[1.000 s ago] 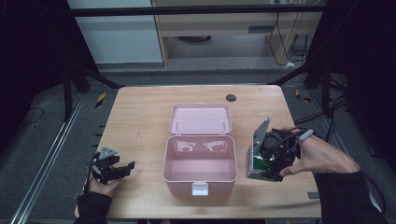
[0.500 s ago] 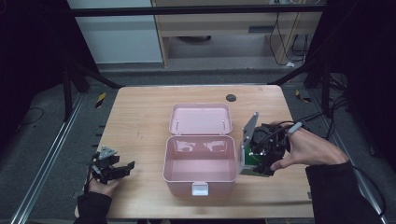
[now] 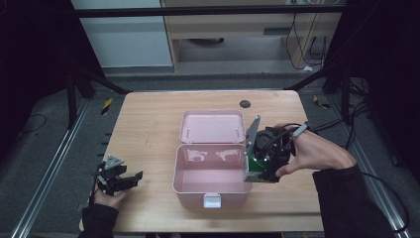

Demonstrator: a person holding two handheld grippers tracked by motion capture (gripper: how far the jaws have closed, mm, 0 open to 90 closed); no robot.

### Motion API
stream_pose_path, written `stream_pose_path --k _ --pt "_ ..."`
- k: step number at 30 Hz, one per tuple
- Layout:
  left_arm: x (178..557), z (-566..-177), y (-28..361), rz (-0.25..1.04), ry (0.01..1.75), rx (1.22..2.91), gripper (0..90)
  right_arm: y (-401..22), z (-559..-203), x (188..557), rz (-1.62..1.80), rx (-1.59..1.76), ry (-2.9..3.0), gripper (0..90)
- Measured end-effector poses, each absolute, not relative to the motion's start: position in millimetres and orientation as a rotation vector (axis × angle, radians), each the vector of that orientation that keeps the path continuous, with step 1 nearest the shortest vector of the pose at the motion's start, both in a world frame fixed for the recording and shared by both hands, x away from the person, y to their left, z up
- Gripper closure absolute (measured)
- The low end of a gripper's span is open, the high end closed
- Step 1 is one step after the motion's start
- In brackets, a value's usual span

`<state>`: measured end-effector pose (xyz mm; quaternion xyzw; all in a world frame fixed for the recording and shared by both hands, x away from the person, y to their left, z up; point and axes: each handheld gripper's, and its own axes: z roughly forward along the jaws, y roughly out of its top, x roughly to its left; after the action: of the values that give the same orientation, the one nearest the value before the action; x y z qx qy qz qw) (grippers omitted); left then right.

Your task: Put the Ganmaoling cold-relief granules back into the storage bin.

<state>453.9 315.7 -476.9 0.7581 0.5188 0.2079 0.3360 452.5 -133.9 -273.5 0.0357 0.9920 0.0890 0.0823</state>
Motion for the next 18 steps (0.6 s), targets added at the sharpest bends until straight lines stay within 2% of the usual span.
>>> stream_pose_path --k 18 --pt "454.0 -476.3 316.6 0.548 1.35 1.977 28.3 -101.7 -275.7 459.0 0.311 0.027 2.957 16.6"
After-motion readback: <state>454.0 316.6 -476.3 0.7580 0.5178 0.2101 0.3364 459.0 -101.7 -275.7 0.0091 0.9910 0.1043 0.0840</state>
